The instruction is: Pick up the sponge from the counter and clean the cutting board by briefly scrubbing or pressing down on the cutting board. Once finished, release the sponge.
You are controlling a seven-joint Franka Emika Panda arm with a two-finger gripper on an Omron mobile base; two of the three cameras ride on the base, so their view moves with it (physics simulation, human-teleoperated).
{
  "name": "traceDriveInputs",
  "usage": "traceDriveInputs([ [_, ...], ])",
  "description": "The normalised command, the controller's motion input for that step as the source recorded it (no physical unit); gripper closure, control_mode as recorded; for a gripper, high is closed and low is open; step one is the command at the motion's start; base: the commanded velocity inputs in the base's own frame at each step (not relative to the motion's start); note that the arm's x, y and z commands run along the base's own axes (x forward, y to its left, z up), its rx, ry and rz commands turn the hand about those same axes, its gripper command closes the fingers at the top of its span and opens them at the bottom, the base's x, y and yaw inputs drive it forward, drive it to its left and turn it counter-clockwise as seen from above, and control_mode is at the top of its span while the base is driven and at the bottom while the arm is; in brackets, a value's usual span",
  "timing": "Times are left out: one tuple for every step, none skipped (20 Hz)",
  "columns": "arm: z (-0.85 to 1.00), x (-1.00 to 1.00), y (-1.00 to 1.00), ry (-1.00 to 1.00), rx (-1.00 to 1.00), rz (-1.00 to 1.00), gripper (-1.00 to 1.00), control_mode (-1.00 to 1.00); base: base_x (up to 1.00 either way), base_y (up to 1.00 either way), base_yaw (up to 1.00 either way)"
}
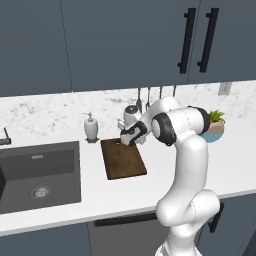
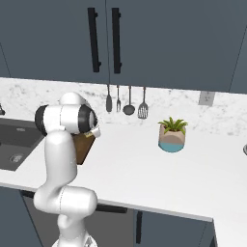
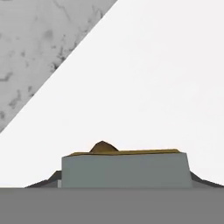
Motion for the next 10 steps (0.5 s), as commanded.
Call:
traceDriveInputs([
  [0.00, 0.00, 0.36, -0.05, -0.10, 0.00, 1.00, -1.00, 0.00, 0.00, 0.00],
  [0.00, 0.00, 0.38, -0.09, -0.13, 0.00, 1.00, -1.00, 0.00, 0.00, 0.00],
  [0.00, 0.00, 0.35, -0.13, -0.12, 0.00, 1.00, -1.00, 0.00, 0.00, 0.00],
  [0.00, 0.00, 0.31, -0.17, -0.11, 0.00, 1.00, -1.00, 0.00, 0.00, 0.00],
  [0.00, 0.00, 0.29, -0.16, -0.10, 0.00, 1.00, -1.00, 0.00, 0.00, 0.00],
  [0.00, 0.00, 0.29, -0.12, -0.09, 0.00, 1.00, -1.00, 0.00, 0.00, 0.00],
  [0.00, 0.00, 0.31, -0.10, -0.09, 0.00, 1.00, -1.00, 0.00, 0.00, 0.00],
  [0.00, 0.00, 0.34, -0.08, -0.07, 0.00, 1.00, -1.00, 0.00, 0.00, 0.00],
  [0.00, 0.00, 0.38, -0.05, -0.04, 0.00, 1.00, -1.00, 0.00, 0.00, 0.00],
  [-0.01, 0.00, 0.39, -0.03, -0.01, 0.00, 1.00, -1.00, 0.00, 0.00, 0.00],
])
